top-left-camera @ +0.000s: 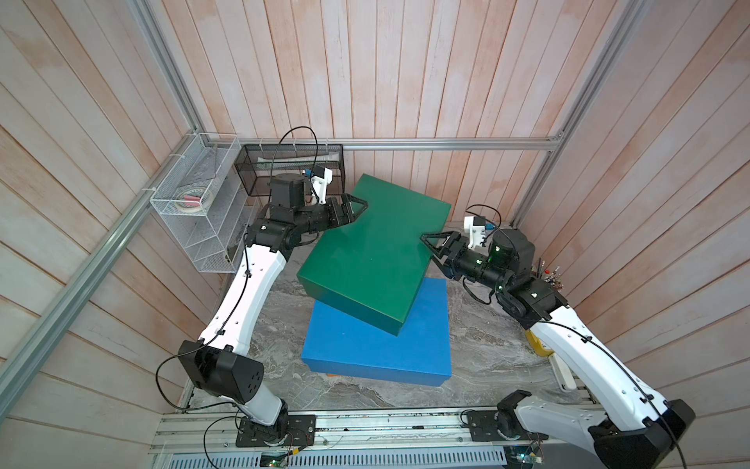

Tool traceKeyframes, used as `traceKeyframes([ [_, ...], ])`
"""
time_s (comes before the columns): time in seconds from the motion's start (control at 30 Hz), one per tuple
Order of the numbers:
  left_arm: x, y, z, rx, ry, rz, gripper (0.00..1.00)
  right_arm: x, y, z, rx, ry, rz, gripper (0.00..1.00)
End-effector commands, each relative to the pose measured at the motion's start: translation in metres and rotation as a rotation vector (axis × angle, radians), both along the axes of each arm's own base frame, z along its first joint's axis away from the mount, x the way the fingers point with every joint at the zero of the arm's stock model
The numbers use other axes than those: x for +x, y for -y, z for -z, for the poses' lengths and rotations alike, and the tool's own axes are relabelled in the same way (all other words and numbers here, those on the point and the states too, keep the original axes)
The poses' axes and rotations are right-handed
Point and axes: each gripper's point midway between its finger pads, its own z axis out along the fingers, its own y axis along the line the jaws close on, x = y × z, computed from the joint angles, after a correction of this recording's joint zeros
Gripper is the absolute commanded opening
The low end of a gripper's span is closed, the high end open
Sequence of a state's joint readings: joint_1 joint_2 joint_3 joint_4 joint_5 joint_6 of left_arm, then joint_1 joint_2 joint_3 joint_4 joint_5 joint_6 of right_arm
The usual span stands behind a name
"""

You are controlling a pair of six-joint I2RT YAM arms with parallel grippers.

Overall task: Stack the shoeboxes
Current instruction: Place the shoebox at the shoebox.

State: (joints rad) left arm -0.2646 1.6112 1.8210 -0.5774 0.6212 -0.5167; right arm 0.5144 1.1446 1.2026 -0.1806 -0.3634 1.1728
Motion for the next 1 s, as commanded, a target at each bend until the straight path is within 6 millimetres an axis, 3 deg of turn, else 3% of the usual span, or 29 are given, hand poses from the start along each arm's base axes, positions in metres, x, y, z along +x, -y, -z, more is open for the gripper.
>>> traceKeyframes([
  [0.0, -0.022, 0.033, -0.005, -0.056, 0.008, 0.184, 0.93, -0.013, -0.019, 0.010, -0.009, -0.013, -0.162, 0.70],
  [0.3, -0.003, 0.033, -0.001, -0.047, -0.003, 0.154, 0.94, -0.003, -0.009, 0.017, -0.007, -0.032, -0.194, 0.71],
  [0.47, 0.002, 0.037, -0.001, -0.053, -0.022, 0.169, 0.94, -0.009, -0.013, 0.014, 0.022, -0.059, -0.242, 0.68],
  [0.63, 0.001, 0.043, -0.004, -0.065, -0.034, 0.215, 0.92, -0.014, -0.012, 0.004, 0.030, -0.065, -0.253, 0.68],
  [0.97, -0.009, 0.044, -0.004, -0.028, -0.054, 0.271, 0.92, -0.034, -0.014, 0.009, -0.018, -0.129, -0.259, 0.66],
])
